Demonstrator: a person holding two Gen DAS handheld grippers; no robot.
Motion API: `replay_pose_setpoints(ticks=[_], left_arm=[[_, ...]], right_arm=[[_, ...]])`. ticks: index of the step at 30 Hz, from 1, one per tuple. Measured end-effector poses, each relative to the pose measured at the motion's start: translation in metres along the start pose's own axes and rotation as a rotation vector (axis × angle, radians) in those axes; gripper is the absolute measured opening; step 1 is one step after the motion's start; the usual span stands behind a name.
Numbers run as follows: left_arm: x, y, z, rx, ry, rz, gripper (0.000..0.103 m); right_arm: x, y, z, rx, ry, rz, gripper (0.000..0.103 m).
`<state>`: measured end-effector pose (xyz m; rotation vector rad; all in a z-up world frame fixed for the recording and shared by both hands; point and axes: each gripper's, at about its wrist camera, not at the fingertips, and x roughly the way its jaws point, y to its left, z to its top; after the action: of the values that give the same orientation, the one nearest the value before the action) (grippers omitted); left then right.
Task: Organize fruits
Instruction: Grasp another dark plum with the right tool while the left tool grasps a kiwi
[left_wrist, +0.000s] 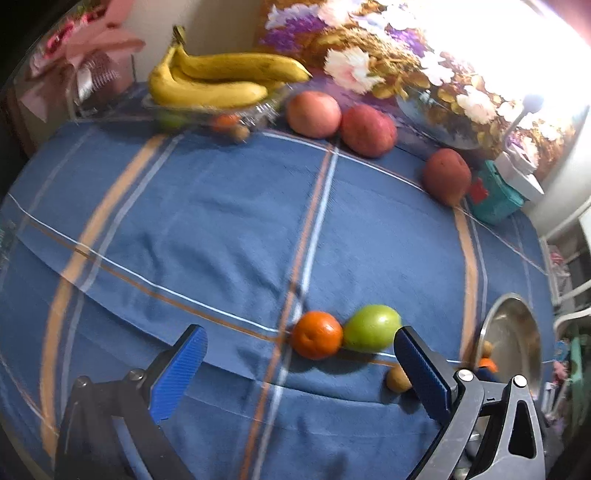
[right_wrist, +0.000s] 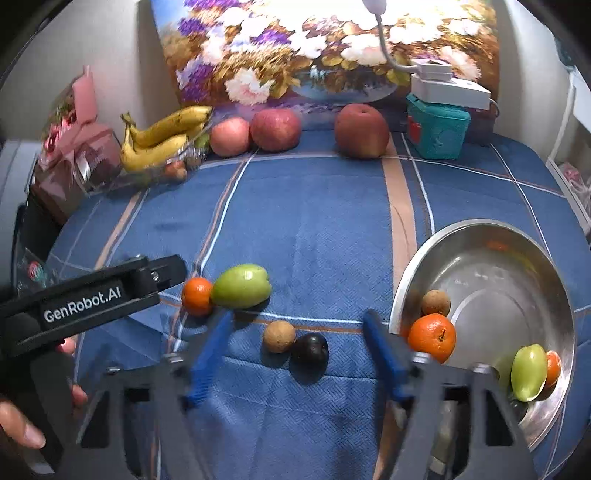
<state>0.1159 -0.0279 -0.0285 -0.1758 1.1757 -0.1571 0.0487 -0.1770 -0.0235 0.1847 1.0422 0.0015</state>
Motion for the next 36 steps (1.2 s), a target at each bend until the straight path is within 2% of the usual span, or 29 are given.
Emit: replay_pose_setpoints(ticks=[7,9,15,18,26,29,36], left_arm=[[0.023,-0.009,-0.010,0.000,0.104,-0.032,0.098],[0.028,-0.012,-0.014,0.002,0.127,-0.037,0.093],[0.034,-0.021,-0.021,0.007,0.167,-0.059,0.090],[0.036,-0.026,-0.022,0.014,0.174,-0.067,0.085],[0.044,-0.036,-0.028,-0.013,0.211,-0.121,0.073],[0.046,-0.038,-0.029,-0.024,0.222,-0.150,0.071],[0.049,-0.045,-0.027,-0.015,0.223,-0.165,0.068]], right_arm=[[0.014,0.002,-0.006,-0.029,0.064,-0.027,0.064],[0.016,0.002,-0.007,-0.031,0.077,-0.034,0.064],[0.026,-0.001,-0.014,-0.035,0.127,-0.049,0.063],[0.028,-0.002,-0.017,-0.034,0.141,-0.051,0.052],[0.032,-0.005,-0.019,-0.033,0.157,-0.062,0.050],[0.033,-0.004,-0.018,-0.036,0.162,-0.061,0.043],[0.042,0.001,-0.018,-0.082,0.182,-0.064,0.035]])
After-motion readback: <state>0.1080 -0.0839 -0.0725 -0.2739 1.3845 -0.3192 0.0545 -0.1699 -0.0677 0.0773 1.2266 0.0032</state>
